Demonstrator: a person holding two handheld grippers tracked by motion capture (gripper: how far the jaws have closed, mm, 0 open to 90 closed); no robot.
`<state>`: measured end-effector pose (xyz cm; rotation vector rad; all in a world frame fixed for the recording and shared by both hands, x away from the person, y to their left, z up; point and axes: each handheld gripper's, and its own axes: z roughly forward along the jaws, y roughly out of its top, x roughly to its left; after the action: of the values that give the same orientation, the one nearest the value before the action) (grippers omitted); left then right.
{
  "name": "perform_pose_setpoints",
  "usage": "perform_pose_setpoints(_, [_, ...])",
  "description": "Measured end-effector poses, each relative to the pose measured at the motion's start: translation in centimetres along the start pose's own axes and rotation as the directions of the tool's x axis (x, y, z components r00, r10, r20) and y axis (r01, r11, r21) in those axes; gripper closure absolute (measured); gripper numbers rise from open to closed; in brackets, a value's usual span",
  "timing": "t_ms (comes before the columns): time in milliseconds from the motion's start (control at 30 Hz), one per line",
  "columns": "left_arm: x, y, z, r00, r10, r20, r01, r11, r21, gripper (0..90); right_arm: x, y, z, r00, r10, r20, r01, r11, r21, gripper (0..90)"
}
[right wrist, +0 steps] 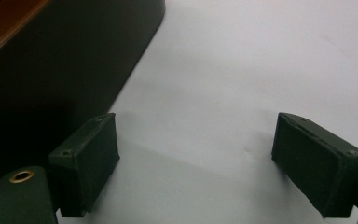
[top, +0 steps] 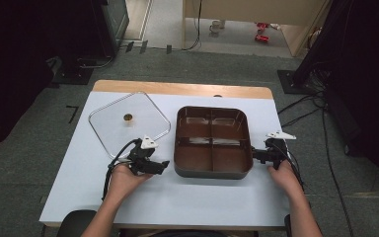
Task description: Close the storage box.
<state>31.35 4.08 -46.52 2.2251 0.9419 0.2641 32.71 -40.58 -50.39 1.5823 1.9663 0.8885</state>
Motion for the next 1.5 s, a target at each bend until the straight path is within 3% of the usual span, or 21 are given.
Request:
perform_pose_setpoints(167, [0.3,0.2,-0.4,0.9999,0.014,0.005,-0.014,0.9999,0.009,25.1,0.0,0.0,0.0,1.0000,0.000,0.000,0.000,1.000,0.000,14.2])
perform_pose_setpoints(433, [1.6,0.9,-1.1,0.9999,-0.008,0.014,0.008,0.9999,-0.007,29.8,0.0,0.0,0.0,1.0000,0.000,0.000,0.000,1.000,0.000,14.2])
perform_pose_setpoints(733, [2.9,1.9,-1.1,0.9995,-0.023,0.022,0.024,0.9996,-0.014,30.6,0.0,0.0,0.0,1.0000,0.000,0.000,0.000,1.000,0.000,14.2])
perform_pose_setpoints(867, [3.5,2.3,-1.0,0.9995,-0.012,0.028,0.012,0.9999,0.008,30.7,0.0,0.0,0.0,1.0000,-0.003,0.000,0.003,1.000,0.001,14.2])
perform_pose_setpoints(1500, [6.3,4.5,-1.1,0.9989,-0.037,0.028,0.037,0.9992,-0.013,32.5,0.0,0.0,0.0,1.0000,-0.003,0.000,0.003,1.000,0.001,14.2])
